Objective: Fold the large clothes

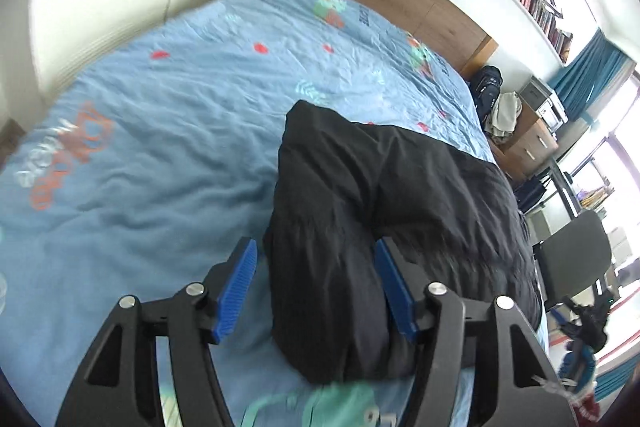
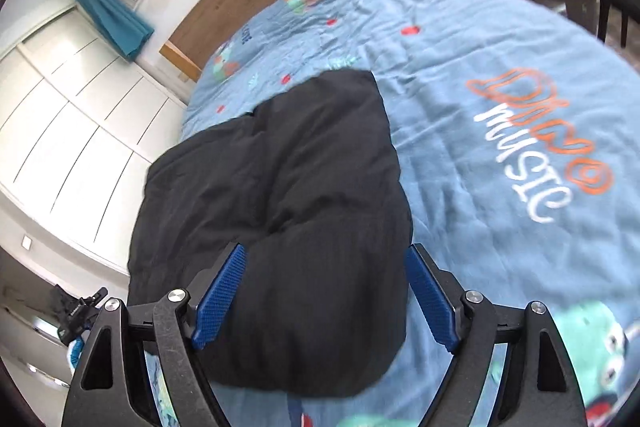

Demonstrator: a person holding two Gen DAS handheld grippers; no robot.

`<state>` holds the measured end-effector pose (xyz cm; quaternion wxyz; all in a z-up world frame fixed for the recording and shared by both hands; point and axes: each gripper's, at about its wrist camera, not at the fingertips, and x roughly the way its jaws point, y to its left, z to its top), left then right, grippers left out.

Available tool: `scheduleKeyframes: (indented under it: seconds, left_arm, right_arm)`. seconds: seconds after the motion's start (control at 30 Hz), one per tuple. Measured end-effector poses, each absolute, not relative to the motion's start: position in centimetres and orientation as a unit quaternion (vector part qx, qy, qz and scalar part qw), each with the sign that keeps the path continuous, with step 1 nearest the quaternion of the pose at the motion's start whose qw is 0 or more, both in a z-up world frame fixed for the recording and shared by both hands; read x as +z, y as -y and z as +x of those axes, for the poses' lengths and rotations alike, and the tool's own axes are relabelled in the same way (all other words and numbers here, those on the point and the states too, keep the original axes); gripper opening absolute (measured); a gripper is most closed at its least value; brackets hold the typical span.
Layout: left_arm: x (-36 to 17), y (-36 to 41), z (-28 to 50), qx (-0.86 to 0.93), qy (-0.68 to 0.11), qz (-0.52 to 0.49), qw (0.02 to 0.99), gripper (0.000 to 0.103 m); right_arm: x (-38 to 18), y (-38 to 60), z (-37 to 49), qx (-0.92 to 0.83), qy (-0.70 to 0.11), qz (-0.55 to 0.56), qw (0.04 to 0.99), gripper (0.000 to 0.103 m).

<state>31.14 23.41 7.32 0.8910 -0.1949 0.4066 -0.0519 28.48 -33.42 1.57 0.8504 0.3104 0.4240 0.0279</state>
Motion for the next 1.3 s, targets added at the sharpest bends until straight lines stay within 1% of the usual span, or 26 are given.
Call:
scheduleKeyframes:
  seconds: [0.1, 0.17, 0.23, 0.27, 0.3, 0.53, 0.73, 0.87, 1.0, 1.17, 1.3]
  left_arm:
    - [10.2, -23.4, 26.3, -0.041, -0.399, -0.185, 0.897, 0.069]
    - [12.0, -22.7, 23.2, -0.033, -0.389, -0.177, 0.903, 0.071]
    - [13.3, -22.0, 20.4, -0.027, -0.38, -0.164, 0.91, 0.077]
    - [14.1, -21.6, 19.1, -0.027, -0.376, -0.159, 0.913, 0.078]
    - [14.8, -21.3, 17.4, -0.027, -0.371, -0.155, 0.915, 0.08]
    - [16.1, -19.3, 8.5, -0.008, -0.347, -0.131, 0.929, 0.08]
    - [15.1, -17.5, 2.1, 0.022, -0.334, -0.104, 0.937, 0.08]
    - [14.7, -15.2, -2.0, 0.028, -0.323, -0.066, 0.944, 0.082]
    - [14.6, -13.0, -4.9, 0.029, -0.308, -0.031, 0.951, 0.083]
    - [15.3, -10.6, -6.7, 0.036, -0.278, 0.007, 0.96, 0.083]
    - [16.0, -9.3, -7.6, 0.026, -0.26, 0.004, 0.965, 0.083]
  right_arm:
    - [5.2, 32.7, 23.7, 0.014, -0.415, 0.294, 0.861, 0.086]
    - [7.0, 32.4, 20.9, 0.006, -0.407, 0.282, 0.869, 0.087]
    - [8.7, 32.0, 18.0, -0.005, -0.399, 0.272, 0.876, 0.091]
    - [9.1, 31.7, 16.8, -0.008, -0.396, 0.268, 0.878, 0.096]
    - [9.7, 31.3, 15.6, -0.01, -0.391, 0.265, 0.881, 0.098]
    - [12.7, 27.6, 9.0, 0.0, -0.371, 0.252, 0.894, 0.099]
    - [12.5, 24.0, 5.0, 0.011, -0.375, 0.229, 0.898, 0.1]
    - [12.0, 21.1, 2.7, 0.019, -0.381, 0.202, 0.902, 0.102]
    - [11.7, 18.4, 1.0, 0.021, -0.383, 0.173, 0.907, 0.102]
    - [12.7, 15.3, -1.0, 0.024, -0.357, 0.123, 0.926, 0.102]
    - [13.3, 13.6, -1.5, 0.016, -0.345, 0.088, 0.934, 0.102]
